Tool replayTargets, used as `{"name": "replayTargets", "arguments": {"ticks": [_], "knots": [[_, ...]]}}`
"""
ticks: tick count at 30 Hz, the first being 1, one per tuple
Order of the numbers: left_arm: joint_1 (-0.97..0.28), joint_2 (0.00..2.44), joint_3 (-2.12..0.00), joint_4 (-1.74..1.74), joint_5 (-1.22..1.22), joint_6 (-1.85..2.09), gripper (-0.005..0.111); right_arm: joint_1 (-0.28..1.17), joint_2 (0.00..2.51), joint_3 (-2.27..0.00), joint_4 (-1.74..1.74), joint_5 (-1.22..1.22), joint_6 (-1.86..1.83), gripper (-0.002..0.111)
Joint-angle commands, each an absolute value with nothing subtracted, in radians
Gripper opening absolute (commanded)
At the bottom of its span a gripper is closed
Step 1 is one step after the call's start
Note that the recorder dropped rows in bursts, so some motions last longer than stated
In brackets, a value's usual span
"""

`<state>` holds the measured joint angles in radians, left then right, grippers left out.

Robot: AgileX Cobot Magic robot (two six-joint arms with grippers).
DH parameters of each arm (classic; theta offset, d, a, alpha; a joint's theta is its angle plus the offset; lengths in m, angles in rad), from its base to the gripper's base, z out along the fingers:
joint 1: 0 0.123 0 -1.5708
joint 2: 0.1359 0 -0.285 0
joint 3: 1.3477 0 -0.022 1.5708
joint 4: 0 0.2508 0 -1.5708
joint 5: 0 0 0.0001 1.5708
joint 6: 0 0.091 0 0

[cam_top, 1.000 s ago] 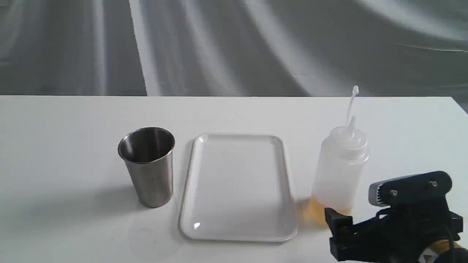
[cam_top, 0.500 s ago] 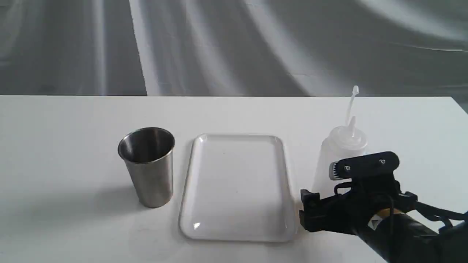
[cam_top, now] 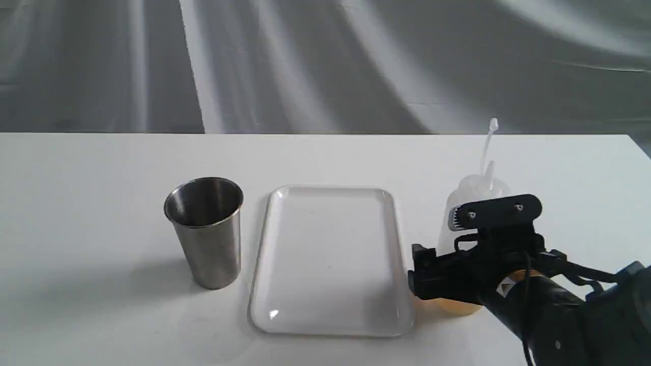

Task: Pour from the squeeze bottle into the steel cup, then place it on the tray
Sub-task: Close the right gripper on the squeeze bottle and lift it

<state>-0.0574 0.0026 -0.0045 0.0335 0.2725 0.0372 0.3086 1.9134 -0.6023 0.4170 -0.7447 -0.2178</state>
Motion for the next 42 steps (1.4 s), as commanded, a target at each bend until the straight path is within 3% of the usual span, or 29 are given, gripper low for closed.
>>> {"name": "replayTargets", "arguments": {"ticks": [1,7,14,20,35,42], "knots": [[-0.063,0.000,0.000,0.033,0.266,0.034,0.000,0.300,1.916,-0.608,0.408,-0.753,-0.217,0.094],[-0.063,0.000,0.000,0.033,0.266,0.034,0.000,0.300,1.916,-0.608,0.408,-0.757,-0.217,0.081],[-0.063,0.000,0.000,0.033,0.266,0.034,0.000,0.300,1.916,-0.608,0.408,-0.757,-0.217,0.031],[-0.063,0.000,0.000,0.033,0.266,0.034,0.000,0.307,1.889,-0.608,0.404,-0.753,-0.215,0.008],[-0.063,0.000,0.000,0.033,0.266,0.036,0.000,0.276,1.543,-0.608,0.391,-0.297,-0.241,0.006],[-0.063,0.000,0.000,0.033,0.266,0.034,0.000,0.211,1.452,-0.631,0.097,-0.065,-0.074,0.006]]}}
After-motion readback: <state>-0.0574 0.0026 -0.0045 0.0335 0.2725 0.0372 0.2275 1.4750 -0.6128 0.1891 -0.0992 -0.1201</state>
